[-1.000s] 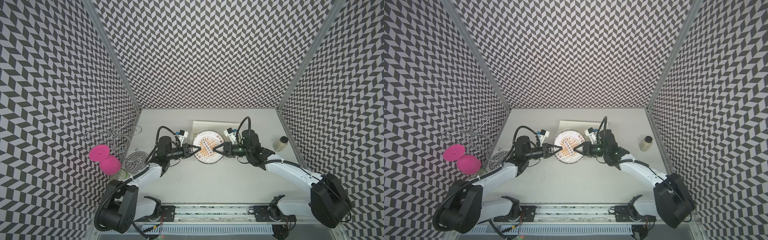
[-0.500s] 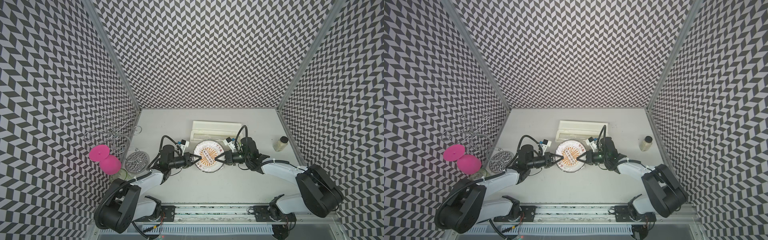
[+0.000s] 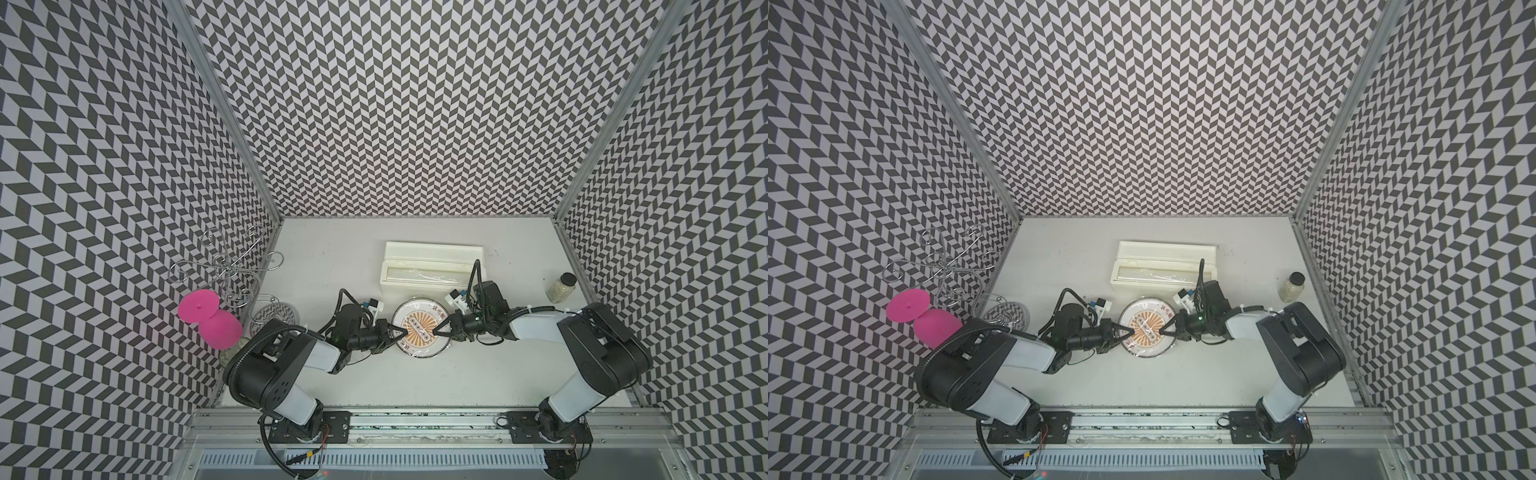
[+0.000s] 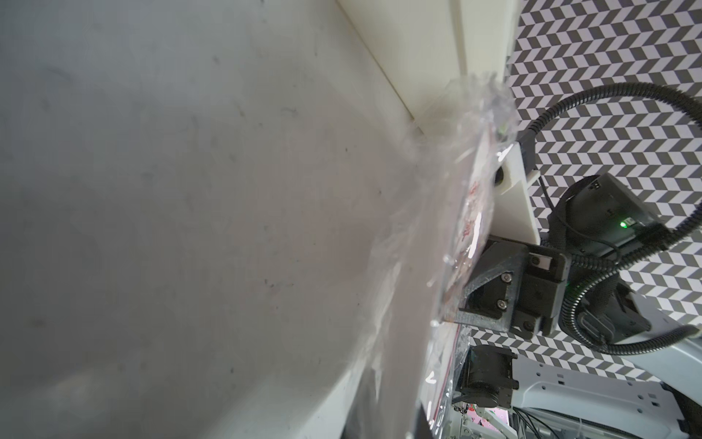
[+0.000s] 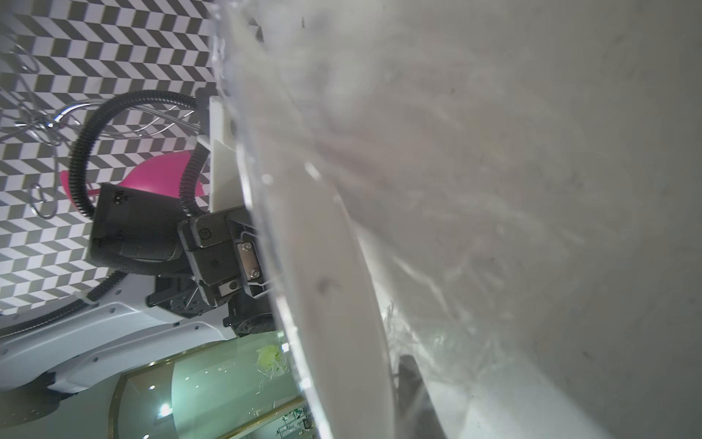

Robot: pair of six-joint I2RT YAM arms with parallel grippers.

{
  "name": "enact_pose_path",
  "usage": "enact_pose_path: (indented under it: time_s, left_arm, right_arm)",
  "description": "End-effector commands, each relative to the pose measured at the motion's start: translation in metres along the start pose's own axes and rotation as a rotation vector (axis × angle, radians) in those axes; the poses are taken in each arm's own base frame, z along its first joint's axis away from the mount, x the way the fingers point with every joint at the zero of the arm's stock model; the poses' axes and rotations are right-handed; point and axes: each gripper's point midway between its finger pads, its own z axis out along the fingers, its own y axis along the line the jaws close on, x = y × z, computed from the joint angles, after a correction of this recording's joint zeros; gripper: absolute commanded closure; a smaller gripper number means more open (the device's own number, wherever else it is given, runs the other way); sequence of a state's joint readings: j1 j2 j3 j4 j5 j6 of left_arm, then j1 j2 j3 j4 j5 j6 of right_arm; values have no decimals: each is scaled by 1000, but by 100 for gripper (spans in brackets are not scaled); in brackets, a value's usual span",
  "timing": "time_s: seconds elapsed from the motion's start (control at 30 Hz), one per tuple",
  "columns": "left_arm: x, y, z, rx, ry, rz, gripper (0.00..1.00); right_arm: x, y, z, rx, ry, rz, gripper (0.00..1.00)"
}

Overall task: Wrap the plate with plastic wrap
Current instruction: Place the plate at the center of the board.

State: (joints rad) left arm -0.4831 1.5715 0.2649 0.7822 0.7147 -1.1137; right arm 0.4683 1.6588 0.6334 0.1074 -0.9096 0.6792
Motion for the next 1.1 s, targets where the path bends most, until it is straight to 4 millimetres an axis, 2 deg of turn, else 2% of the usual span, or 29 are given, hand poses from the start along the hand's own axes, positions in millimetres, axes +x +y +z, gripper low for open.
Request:
enact_pose_path:
  time_s: [0.0,0.13,0.27,0.4,0.53,0.63,0.7,0.83,0.97,1.0,1.07]
  left_arm:
    - [1,21,10,-98,-37,-5,100]
    - [14,37,19,-175,13,-38,100]
    - [24,56,19,-238,36,-96,100]
    - [27,65,19,-273,44,-121,100]
    - [29,67,21,-282,54,-129,100]
    - [34,71,20,-290,59,-146,100]
    - [37,74,17,-290,57,-165,100]
    - [41,80,16,-291,56,-194,100]
    - [42,79,15,-289,59,-196,99]
    - [44,77,13,-286,66,-200,93]
    - [43,78,3,-299,50,-207,73]
  right_arm:
    - [-16,-52,-3,278,-97,38,85]
    - [-18,-58,-5,323,-100,39,83]
    - [-23,-61,-10,376,-118,36,77]
    - [-27,-61,-16,416,-130,27,71]
    - [-28,-59,-22,439,-134,29,53]
    - [-30,-52,-37,470,-166,28,41]
    - [-31,-48,-50,491,-188,27,36]
    - [-29,-43,-67,511,-207,31,33]
    - [-25,-27,-79,483,-253,48,36]
    - [-22,-23,-81,461,-263,59,38]
    - [-12,-21,-81,429,-266,84,43]
